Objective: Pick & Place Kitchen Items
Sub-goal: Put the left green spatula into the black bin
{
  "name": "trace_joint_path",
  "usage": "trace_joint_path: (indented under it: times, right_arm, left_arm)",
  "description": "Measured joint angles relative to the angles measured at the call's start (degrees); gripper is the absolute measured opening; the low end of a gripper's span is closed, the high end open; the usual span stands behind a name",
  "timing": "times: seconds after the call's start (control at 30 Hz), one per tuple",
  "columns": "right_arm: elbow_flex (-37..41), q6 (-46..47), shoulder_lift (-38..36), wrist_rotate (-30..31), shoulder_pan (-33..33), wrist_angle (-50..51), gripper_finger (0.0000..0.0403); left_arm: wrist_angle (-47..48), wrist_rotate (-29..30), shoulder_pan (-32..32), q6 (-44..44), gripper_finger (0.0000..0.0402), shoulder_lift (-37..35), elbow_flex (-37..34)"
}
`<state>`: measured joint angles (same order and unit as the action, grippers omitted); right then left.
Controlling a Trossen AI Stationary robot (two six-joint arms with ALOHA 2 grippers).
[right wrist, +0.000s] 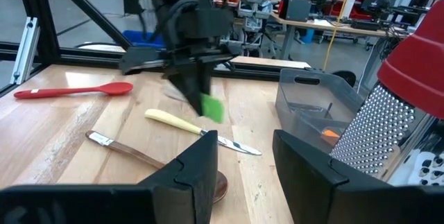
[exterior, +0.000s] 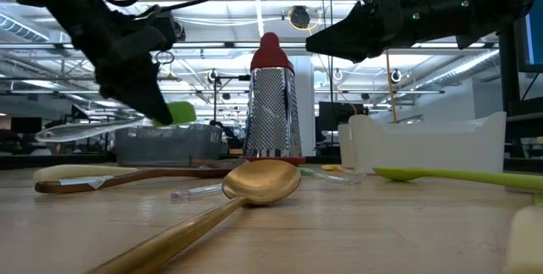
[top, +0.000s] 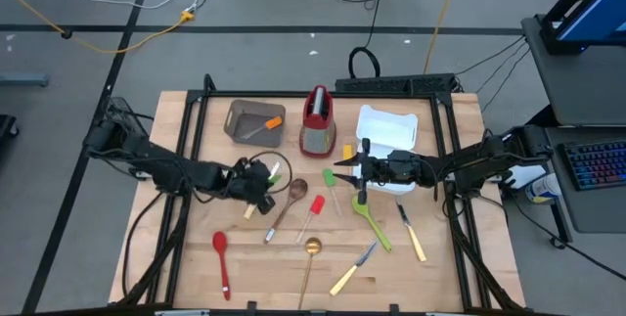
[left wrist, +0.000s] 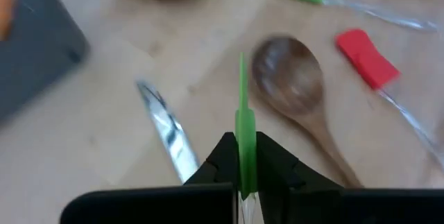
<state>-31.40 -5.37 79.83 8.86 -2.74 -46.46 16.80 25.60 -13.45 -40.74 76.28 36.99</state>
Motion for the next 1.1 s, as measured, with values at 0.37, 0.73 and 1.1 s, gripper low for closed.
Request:
trace_joint_path:
  times: [0.37, 0.73, 1.1]
  right_arm:
    - [0.00, 0.00, 0.00, 0.00, 0.00, 0.02, 0.0132]
    - [0.00, -0.35, 0.00, 0.02, 0.00, 0.02, 0.0132]
    - [0.00, -1.53, 0.00, 0.02, 0.02, 0.02, 0.0132]
  left_arm:
    - [-0.34, 0.01, 13.50, 19.55, 0.0019, -5.75, 0.09]
    - [-1.77, 6.01, 23.97, 41.05, 0.0027, -8.89, 0.17]
    - [-14.80, 3.28, 30.25, 61.03, 0.0026, -8.91, 0.17]
